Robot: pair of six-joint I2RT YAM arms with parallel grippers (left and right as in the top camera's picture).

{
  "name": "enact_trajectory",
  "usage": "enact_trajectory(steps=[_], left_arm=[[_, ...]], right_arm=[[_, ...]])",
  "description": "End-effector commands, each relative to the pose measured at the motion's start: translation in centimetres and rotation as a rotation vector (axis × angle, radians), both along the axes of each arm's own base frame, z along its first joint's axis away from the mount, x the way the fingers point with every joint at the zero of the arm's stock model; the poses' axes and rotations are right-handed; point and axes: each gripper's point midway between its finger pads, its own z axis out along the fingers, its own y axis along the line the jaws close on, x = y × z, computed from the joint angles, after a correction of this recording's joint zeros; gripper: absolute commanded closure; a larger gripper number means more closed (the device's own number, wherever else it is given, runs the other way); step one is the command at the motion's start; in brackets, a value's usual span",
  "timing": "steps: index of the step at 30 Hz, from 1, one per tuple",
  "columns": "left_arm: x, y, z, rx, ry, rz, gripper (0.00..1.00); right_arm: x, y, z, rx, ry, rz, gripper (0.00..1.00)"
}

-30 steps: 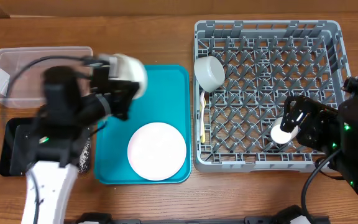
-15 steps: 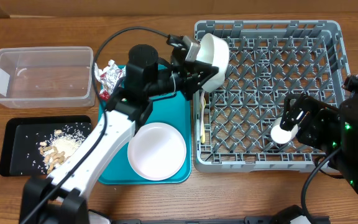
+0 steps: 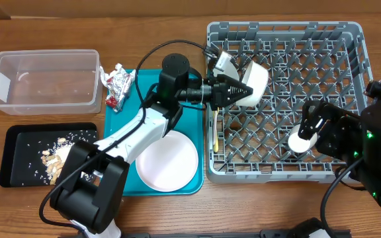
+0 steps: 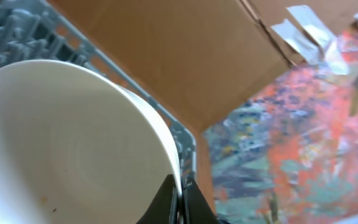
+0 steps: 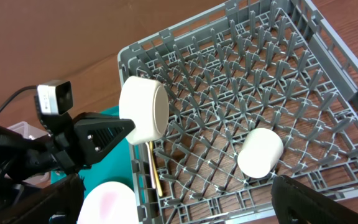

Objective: Sort waste into correct bins and load items into the dishwasher rack
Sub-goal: 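Carry the empty peanut bowl with the left gripper over the rack, then lower the peanut bowl into the rack's left edge and open the left gripper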

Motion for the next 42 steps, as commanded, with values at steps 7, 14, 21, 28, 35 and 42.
enact_trajectory(steps=[7, 14, 21, 28, 35, 42], left_arm=[[0.4, 0.9, 2.6, -0.077, 0.057, -0.001, 0.96], [-1.6, 1.6, 0.1, -0.095, 0.097, 0.017, 0.96], [-2.8, 3.9, -1.2, -0.106, 0.100, 0.145, 0.96], [-2.3, 3.3, -1.4, -0.113, 0.119, 0.210, 0.96], [-2.1, 2.2, -2.6, -0.137, 0.246, 0.338, 0.96], [-2.0, 2.1, -2.8, -0.139, 0.253, 0.345, 0.96]], right_arm=[[-0.2, -0.2, 0.2, 0.002, -0.010, -0.001, 0.00], [-0.4, -0.2, 0.0, -0.003, 0.001, 0.000, 0.00], [-0.5, -0.2, -0.1, -0.003, 0.006, 0.000, 0.00], [-0.6, 0.2, -0.2, 0.012, 0.014, 0.018, 0.00], [-0.6, 0.2, -0.2, 0.012, 0.015, 0.019, 0.00], [-0.6, 0.2, -0.2, 0.012, 0.016, 0.019, 0.00]])
